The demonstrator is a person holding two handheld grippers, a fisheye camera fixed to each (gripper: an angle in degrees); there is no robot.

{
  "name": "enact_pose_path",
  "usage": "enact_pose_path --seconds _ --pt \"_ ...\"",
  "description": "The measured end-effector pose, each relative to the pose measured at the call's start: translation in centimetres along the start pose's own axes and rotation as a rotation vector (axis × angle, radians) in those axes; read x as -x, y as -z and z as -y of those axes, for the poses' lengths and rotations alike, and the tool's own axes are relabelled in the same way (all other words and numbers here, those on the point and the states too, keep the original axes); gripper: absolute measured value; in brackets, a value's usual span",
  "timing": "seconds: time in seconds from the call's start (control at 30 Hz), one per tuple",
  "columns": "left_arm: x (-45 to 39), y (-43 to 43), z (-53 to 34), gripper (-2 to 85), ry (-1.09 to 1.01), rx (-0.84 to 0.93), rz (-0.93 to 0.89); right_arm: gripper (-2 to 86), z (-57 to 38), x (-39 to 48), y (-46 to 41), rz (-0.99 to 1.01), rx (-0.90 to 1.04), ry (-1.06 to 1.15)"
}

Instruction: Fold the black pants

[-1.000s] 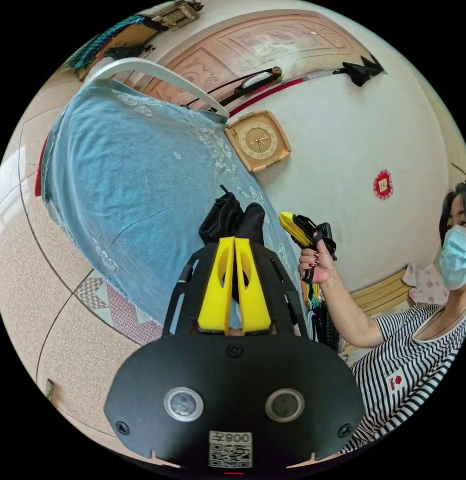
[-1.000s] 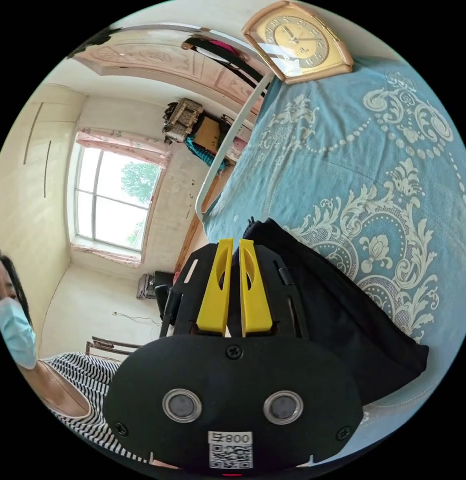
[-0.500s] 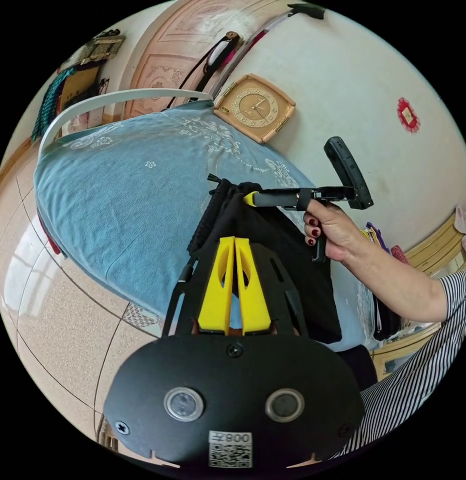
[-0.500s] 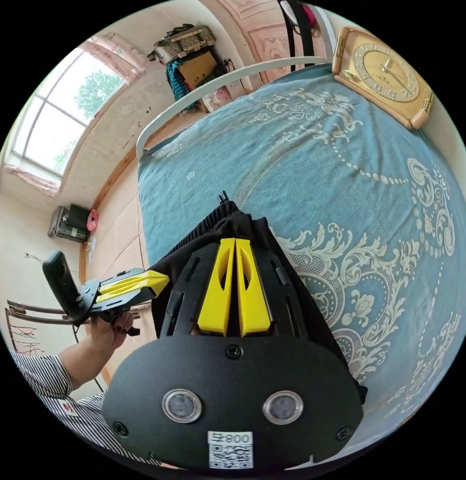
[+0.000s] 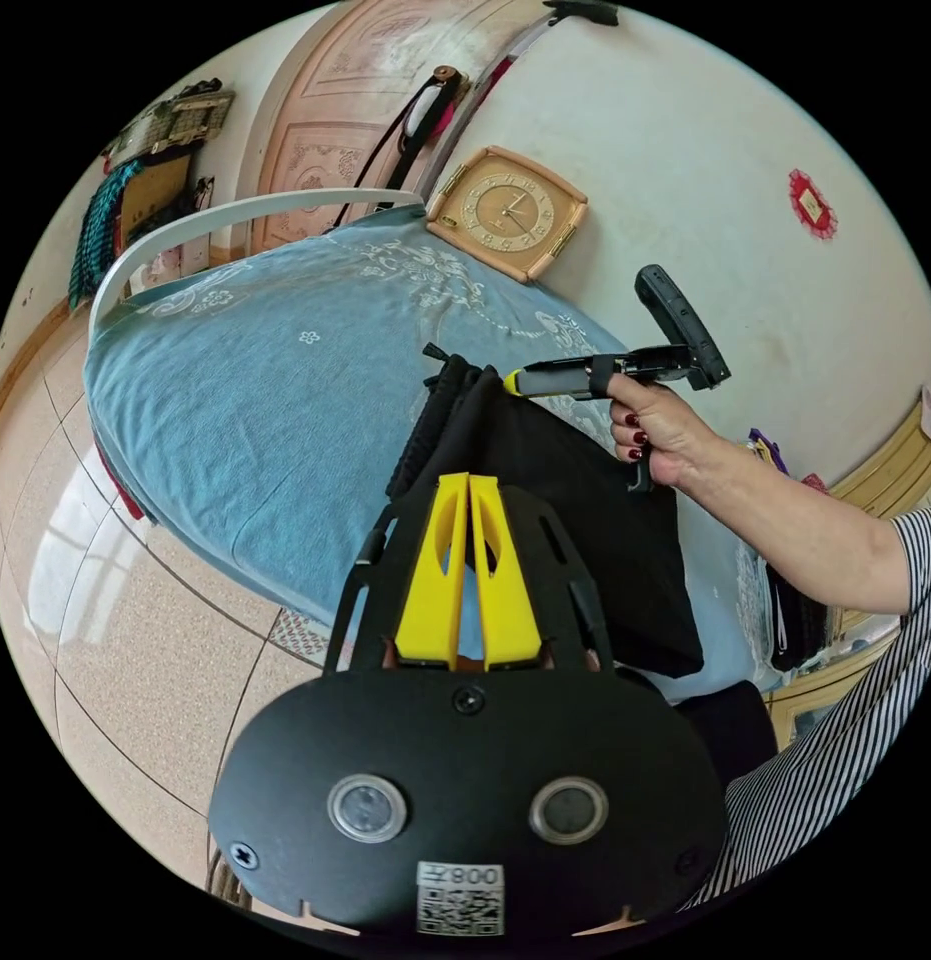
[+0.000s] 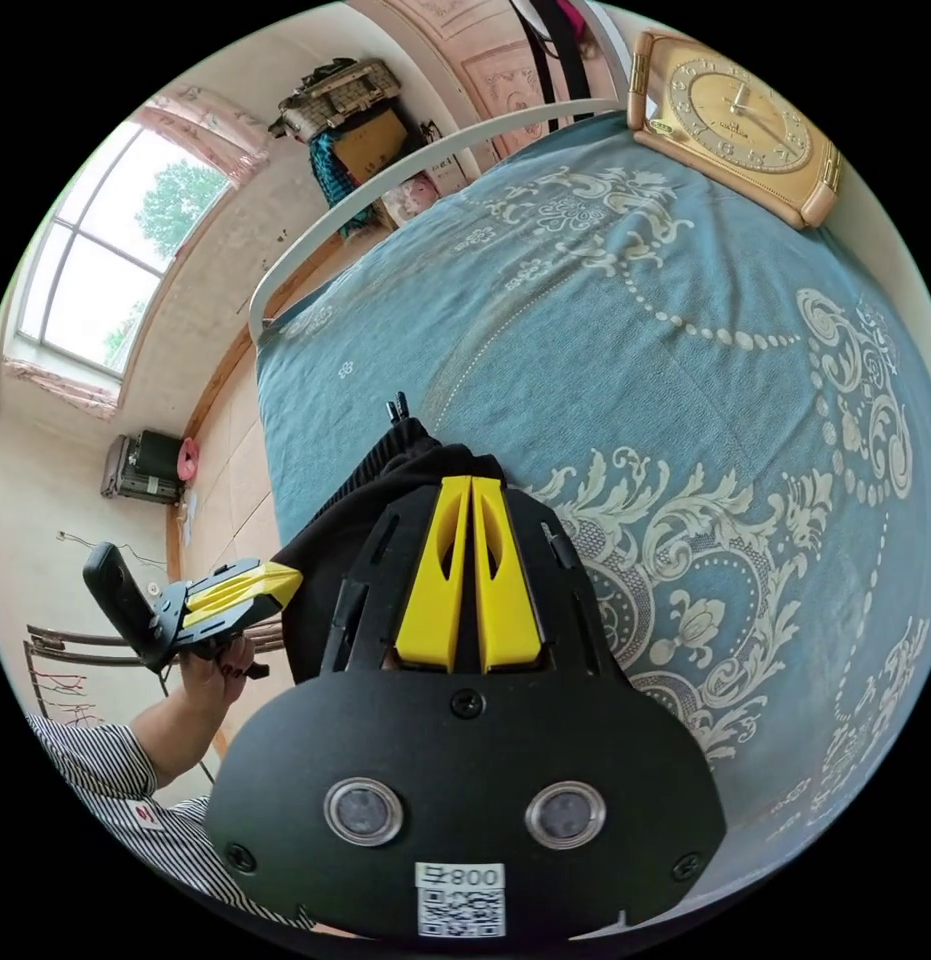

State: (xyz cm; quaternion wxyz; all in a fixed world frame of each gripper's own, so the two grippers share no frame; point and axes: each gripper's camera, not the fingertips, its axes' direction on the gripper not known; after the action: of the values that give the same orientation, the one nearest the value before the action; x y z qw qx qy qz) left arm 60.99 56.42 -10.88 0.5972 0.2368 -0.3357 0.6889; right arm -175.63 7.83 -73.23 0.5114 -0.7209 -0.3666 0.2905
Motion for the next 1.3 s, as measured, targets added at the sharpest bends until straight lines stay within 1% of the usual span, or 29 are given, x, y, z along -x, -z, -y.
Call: enact_pose_path --seconds 0.1,0.23,0.37,0.47,0.53,0.57,0.63,0.7,0.8,0.9,1.0,1.13,1.3 --pt "-0.7 -0.9 -0.5 0.1 -0.002 0.008 0.007 0.1 0.0 -0.8 0.0 0.013 0.011 0.010" --pt "-1.2 -1.4 -1.6 0.3 0.021 0.005 -0.029 0.2 -1.8 -2.6 1.7 0.055 -0.047 -0.030" --pt "-2.4 -0.7 -3.2 1.0 0.026 0.001 -0.053 0.5 -8.4 -5.9 5.3 0.200 -0.165 -0.077" --pt "-3.9 -1.4 -5.6 2.6 0.016 0.062 -0.151 1.3 -15.4 -9.0 6.6 0.272 -0.186 -0.177" --pt "-5.4 -3.4 -7.8 4.6 0.021 0.161 -0.295 2.5 -20.0 -11.0 6.9 0.304 -0.185 -0.273" --pt "-5.9 -4.0 -8.3 5.2 0.024 0.188 -0.334 3.3 -22.7 -12.1 6.6 0.336 -0.169 -0.332" --pt "-7.9 -6.8 -10.0 6.5 0.029 0.282 -0.468 4.9 -26.7 -13.5 5.5 0.397 -0.141 -0.425" --pt "-9.5 -8.8 -10.6 7.0 0.025 0.329 -0.533 6.8 -30.4 -14.6 3.2 0.495 -0.069 -0.507" --pt "-11.9 -12.5 -10.9 7.4 0.023 0.428 -0.641 7.6 -33.1 -15.5 0.7 0.608 -0.075 -0.577" --pt "-14.1 -15.1 -10.7 6.8 -0.039 0.537 -0.617 7.9 -34.4 -16.5 -1.3 0.697 -0.090 -0.614" --pt "-15.3 -17.6 -10.8 3.8 -0.053 0.612 -0.656 8.0 -35.7 -17.8 -2.7 0.764 -0.109 -0.644" --pt "-16.5 -18.8 -10.7 1.2 -0.077 0.623 -0.637 8.2 -37.4 -19.1 -3.3 0.773 -0.109 -0.654" --pt "-16.5 -19.5 -11.2 0.6 -0.050 0.606 -0.672 9.0 -39.5 -21.0 -4.7 0.816 -0.131 -0.686"
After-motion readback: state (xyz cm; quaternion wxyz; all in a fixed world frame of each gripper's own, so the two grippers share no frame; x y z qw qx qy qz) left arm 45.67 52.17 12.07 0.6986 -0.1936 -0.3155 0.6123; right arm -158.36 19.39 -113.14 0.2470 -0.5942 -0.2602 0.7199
